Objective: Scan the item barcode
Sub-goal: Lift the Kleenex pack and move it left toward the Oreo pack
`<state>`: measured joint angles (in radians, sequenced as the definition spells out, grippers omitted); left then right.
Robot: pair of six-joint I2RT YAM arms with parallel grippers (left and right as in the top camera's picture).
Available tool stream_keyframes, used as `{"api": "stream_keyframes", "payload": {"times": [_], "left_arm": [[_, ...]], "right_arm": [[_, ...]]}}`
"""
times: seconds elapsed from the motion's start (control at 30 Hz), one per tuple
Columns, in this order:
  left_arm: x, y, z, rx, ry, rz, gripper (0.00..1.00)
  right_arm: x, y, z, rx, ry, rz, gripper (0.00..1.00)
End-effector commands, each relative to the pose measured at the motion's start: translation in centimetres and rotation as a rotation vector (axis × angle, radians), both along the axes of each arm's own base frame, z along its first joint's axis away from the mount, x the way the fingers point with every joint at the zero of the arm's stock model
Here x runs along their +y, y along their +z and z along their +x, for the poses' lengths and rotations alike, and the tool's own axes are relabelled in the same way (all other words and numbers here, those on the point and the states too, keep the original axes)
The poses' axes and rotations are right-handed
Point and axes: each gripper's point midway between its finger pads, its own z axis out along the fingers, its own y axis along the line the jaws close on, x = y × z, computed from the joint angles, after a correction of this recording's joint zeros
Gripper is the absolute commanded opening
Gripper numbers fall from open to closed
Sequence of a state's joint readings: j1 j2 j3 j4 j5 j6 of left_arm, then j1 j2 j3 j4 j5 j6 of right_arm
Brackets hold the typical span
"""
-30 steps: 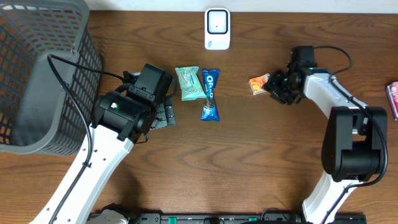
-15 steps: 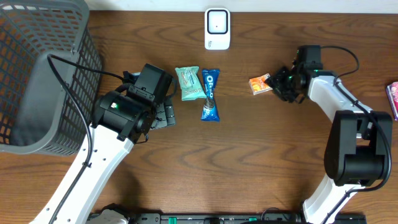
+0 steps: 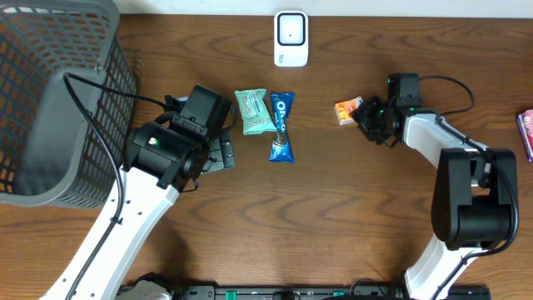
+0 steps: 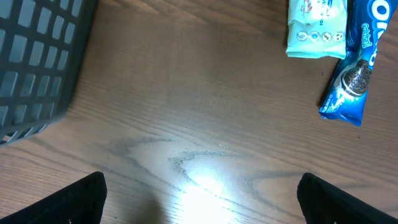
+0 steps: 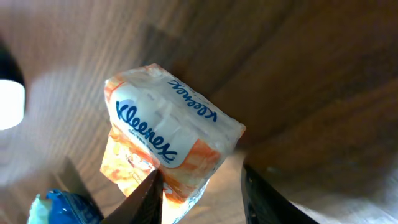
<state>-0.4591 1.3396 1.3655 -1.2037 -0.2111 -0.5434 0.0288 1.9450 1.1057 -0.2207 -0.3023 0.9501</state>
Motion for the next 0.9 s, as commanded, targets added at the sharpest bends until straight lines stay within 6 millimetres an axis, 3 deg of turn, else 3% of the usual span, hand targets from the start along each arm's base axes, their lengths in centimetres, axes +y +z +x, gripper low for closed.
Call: {"api": "stream_keyframes", "payload": {"times": [0.0,0.2,0.33,0.5,0.6,0.87], "left_arm": [[0.1,-0.2,0.0,0.009,0.008,0.005,0.98],[0.1,-0.2,0.0,0.01,0.008,0.005,0.98],[0.1,-0.2,0.0,0.01,0.008,0.005,0.98],[0.1,-0.2,0.0,0.009,0.008,0.005,0.98],[0.1,-0.2,0.0,0.01,0.008,0.005,0.98],[0.1,-0.2,0.0,0.01,0.008,0.005,0.98]], "right_arm": [[-0.4,-0.9,-0.8,0.01,-0.057,-0.007,0.36],[-0.6,-1.5,-0.2,-0.106,-0.067,-0.006,0.33],[-0.6,-1.7,-0.2,-0.139,-0.07,-0.002,0.13],[-0.5,-1.5,0.1,-0.152,-0.081,0.007,0.01],[-0.3,-1.5,0.1,-0.152,-0.071,0.016,0.01],[5.1,3.5,0.9,-0.396,0.291,0.222,0.01]]}}
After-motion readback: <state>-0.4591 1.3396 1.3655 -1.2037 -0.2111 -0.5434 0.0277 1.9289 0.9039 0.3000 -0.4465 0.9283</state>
